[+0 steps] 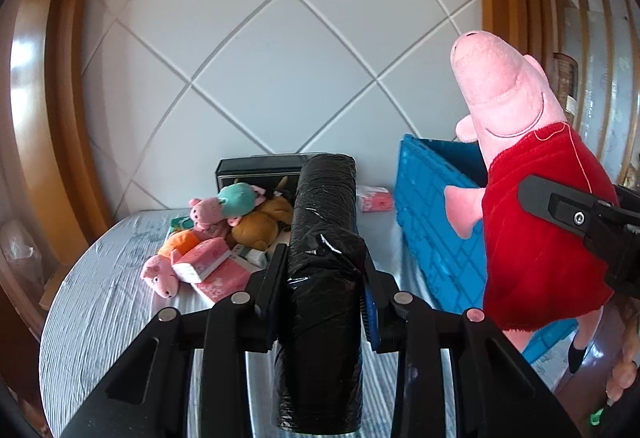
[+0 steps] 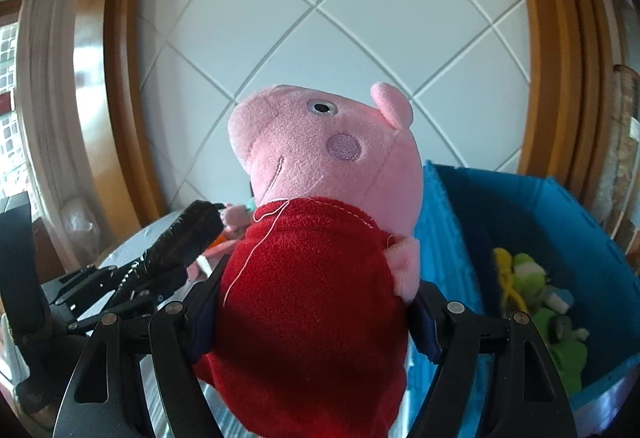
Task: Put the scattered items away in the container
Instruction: 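Carry the black tube and Peppa plush over the blue crate with both tools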
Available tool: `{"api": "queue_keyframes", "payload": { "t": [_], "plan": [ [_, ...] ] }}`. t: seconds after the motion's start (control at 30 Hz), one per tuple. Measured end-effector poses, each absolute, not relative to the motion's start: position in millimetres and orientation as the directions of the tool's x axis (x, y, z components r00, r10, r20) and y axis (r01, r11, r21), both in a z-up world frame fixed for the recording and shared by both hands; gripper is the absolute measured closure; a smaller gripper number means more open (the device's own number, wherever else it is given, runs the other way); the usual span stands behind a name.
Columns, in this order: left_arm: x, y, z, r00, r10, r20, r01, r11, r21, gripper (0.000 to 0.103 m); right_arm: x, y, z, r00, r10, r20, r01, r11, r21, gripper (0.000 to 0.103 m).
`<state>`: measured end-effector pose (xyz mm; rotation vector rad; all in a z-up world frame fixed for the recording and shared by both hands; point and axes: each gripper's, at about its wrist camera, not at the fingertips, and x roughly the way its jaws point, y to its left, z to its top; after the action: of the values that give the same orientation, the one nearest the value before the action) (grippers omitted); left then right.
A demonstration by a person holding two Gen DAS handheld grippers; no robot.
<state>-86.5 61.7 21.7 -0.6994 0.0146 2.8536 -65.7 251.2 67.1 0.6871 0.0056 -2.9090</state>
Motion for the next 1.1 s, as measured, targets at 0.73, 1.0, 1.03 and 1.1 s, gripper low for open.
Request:
{"api": "queue_keyframes", "payload": {
  "t": [0.73,1.0,1.03,1.1],
  "plan": [
    [-121,373,48,-0.848,0.246,-0.469,-0.26,-0.965,-0.036,0.072,-82,530,80,-0.897,-0.081,-0.435,0.102,-0.994,-0.025,0.026],
    [-142,445,26,-0.789,0.239,-0.566,-0.282,-0.959,-0.013,0.072,-102,592,48,-0.839,-0.068,-0.54,0.102,-0.994,-0.033,0.026],
    [-144,451,23,-0.782,0.237,-0.577,-0.283,-0.959,-0.011,0.072,-104,598,44,-0.831,-0.066,-0.552,0.1,-0.995,-0.031,0.026],
    [-146,457,18,-0.774,0.234,-0.589,-0.283,-0.959,-0.01,0.072,-104,609,40,-0.823,-0.059,-0.566,0.094,-0.995,-0.032,0.032]
  ]
}}
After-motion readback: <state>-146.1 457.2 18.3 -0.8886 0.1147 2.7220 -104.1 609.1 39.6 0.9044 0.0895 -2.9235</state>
